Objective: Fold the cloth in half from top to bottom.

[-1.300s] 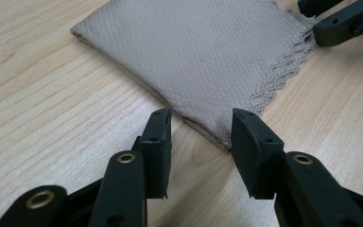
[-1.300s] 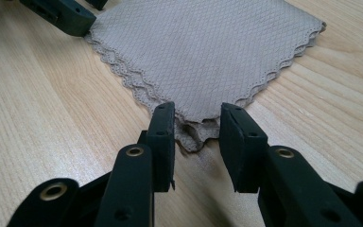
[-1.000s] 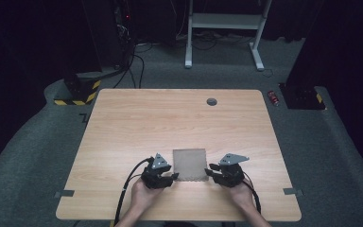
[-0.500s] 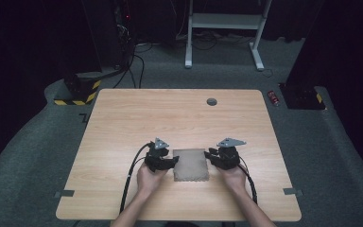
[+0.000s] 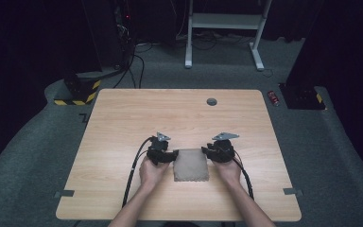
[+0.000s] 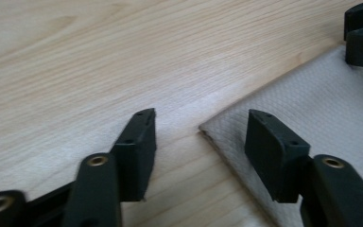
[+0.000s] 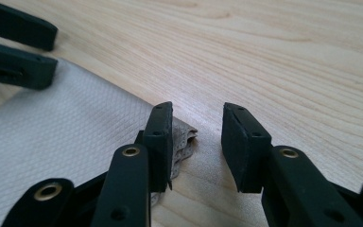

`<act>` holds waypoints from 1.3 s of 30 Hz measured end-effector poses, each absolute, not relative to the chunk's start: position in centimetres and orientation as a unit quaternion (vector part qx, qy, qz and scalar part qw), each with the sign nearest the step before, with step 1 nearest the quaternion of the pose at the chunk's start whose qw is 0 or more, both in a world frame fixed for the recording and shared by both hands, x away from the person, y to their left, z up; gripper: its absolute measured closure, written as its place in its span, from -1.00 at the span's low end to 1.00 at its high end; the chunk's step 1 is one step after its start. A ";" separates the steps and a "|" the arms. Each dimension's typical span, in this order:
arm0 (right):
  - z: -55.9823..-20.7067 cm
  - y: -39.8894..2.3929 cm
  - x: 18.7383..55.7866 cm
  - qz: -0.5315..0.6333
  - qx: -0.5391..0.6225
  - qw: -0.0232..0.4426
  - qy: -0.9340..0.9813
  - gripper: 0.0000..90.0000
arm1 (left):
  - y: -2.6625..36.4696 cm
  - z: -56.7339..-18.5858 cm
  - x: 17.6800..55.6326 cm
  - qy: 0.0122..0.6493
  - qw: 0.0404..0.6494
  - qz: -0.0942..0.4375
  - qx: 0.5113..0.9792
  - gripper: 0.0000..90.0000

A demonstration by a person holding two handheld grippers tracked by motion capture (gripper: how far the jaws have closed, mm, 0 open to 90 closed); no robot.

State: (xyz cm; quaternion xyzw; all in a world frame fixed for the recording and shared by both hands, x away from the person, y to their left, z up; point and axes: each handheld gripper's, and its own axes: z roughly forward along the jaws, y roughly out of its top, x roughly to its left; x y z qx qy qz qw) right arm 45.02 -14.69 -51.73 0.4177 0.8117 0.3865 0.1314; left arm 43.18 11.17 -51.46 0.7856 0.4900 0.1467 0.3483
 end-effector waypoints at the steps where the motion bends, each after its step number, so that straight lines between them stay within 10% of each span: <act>1: -51.9 -14.5 45.2 0.381 0.417 0.131 0.815 0.44 | 11.0 -51.4 43.1 0.484 0.337 0.159 0.792 0.06; 9: -51.7 -13.7 45.5 0.361 0.383 0.132 0.840 0.93 | 10.2 -50.9 43.8 0.445 0.321 0.141 0.824 0.61; 18: -51.4 -13.7 45.5 0.362 0.377 0.140 0.841 0.98 | 10.2 -50.8 44.8 0.428 0.324 0.119 0.835 0.97; 28: -51.1 -13.8 47.2 0.352 0.395 0.160 0.833 0.98 | 9.8 -50.5 47.2 0.428 0.330 0.137 0.830 0.94; 34: -51.3 -14.2 47.6 0.362 0.413 0.140 0.824 0.68 | 10.4 -50.2 45.2 0.429 0.342 0.130 0.826 0.23; 39: -51.2 -14.8 47.0 0.370 0.415 0.142 0.819 0.62 | 10.7 -49.5 41.6 0.396 0.350 0.132 0.839 0.12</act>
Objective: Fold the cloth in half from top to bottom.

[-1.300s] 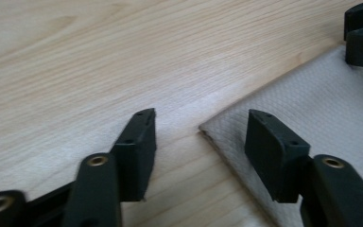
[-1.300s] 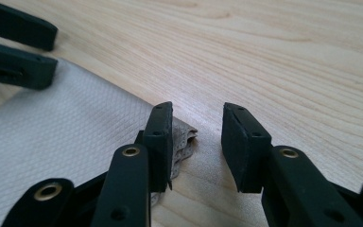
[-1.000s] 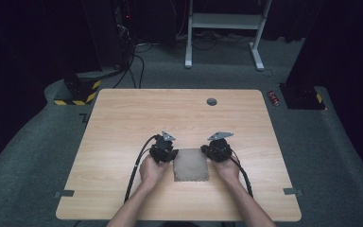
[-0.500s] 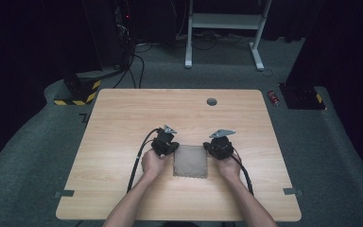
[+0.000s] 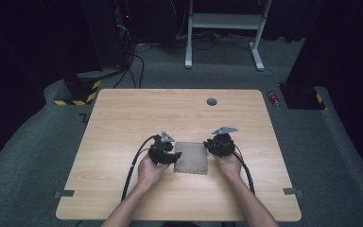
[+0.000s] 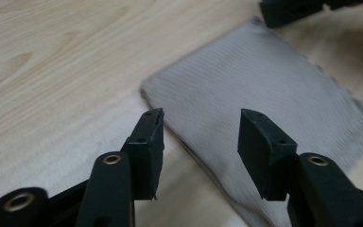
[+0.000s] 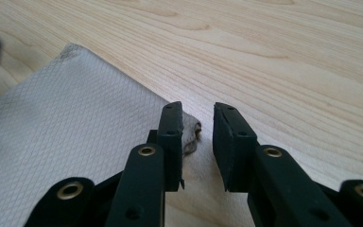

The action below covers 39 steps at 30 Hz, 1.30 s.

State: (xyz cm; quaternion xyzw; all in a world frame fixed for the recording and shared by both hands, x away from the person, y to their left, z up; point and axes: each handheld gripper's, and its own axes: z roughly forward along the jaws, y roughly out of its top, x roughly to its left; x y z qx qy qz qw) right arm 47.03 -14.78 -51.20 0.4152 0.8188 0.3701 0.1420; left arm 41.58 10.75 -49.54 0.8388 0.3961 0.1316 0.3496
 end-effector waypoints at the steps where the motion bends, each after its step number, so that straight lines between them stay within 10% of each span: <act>1: -51.2 -15.0 46.8 0.371 0.419 0.141 0.817 0.61 | 10.8 -49.7 40.9 0.393 0.346 0.131 0.841 0.08; 39: -50.4 -23.0 39.9 0.403 0.454 0.175 0.775 0.48 | 20.0 -50.9 35.9 0.482 0.411 0.169 0.755 -0.09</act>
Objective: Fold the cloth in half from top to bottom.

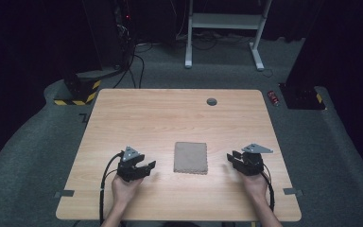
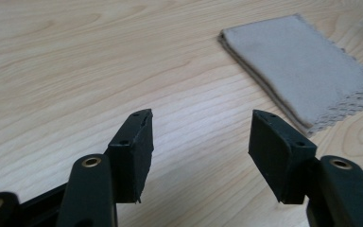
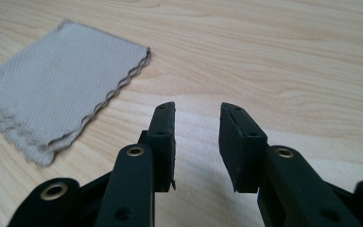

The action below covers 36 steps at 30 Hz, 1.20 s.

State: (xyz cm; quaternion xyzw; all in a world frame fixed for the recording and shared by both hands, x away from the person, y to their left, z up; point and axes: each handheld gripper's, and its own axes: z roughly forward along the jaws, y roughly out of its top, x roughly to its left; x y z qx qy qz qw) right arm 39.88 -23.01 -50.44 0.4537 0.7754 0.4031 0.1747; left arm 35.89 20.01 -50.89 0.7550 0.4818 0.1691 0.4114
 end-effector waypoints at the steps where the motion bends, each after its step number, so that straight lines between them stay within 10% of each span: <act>1: -50.5 -23.3 39.5 0.400 0.454 0.177 0.776 0.47 | 20.5 -51.1 35.8 0.486 0.408 0.172 0.754 -0.10; 36: -52.2 -25.2 35.9 0.367 0.453 0.196 0.788 0.43 | 22.1 -52.7 34.5 0.507 0.374 0.205 0.749 -0.11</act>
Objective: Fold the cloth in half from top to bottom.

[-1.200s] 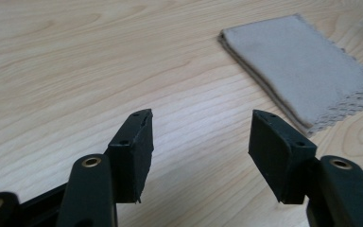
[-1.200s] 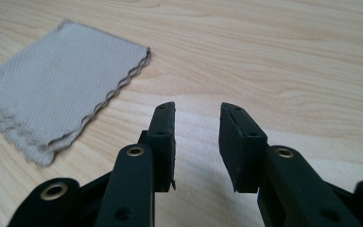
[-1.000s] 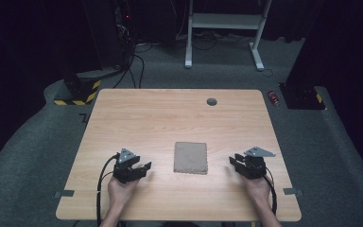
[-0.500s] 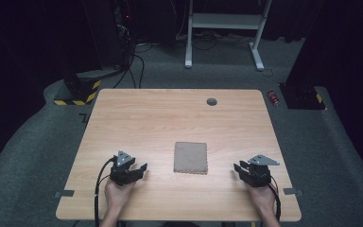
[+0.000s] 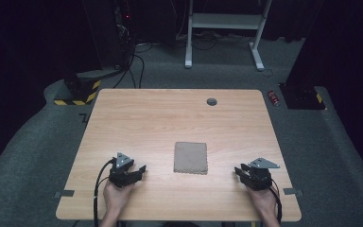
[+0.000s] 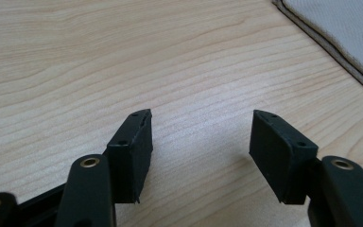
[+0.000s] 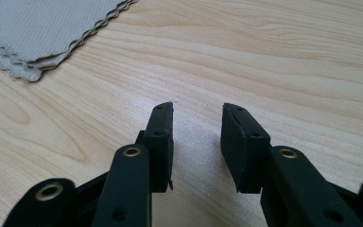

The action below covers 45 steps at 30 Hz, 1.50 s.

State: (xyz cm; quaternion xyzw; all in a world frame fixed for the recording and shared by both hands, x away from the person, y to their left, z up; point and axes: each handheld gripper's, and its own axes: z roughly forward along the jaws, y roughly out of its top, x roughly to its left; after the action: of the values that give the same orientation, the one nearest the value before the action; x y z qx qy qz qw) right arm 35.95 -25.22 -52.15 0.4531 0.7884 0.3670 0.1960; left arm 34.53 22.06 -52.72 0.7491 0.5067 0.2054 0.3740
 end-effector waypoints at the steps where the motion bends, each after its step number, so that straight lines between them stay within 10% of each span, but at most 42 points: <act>1: -52.2 -25.2 35.9 0.365 0.453 0.197 0.789 0.43 | 22.0 -52.7 34.5 0.506 0.372 0.208 0.750 -0.11; 18: -52.3 -24.4 35.3 0.344 0.446 0.200 0.802 -0.14 | 21.4 -52.8 34.0 0.505 0.345 0.228 0.757 -0.30; 45: -52.3 -24.4 35.3 0.344 0.443 0.198 0.804 -0.23 | 21.0 -52.8 33.6 0.505 0.345 0.228 0.758 -0.35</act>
State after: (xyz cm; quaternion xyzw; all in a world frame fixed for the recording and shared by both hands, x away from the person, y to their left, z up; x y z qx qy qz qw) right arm 35.27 -24.37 -52.29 0.4433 0.8039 0.3437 0.1980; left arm 33.58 21.00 -52.80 0.7576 0.5051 0.2277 0.3452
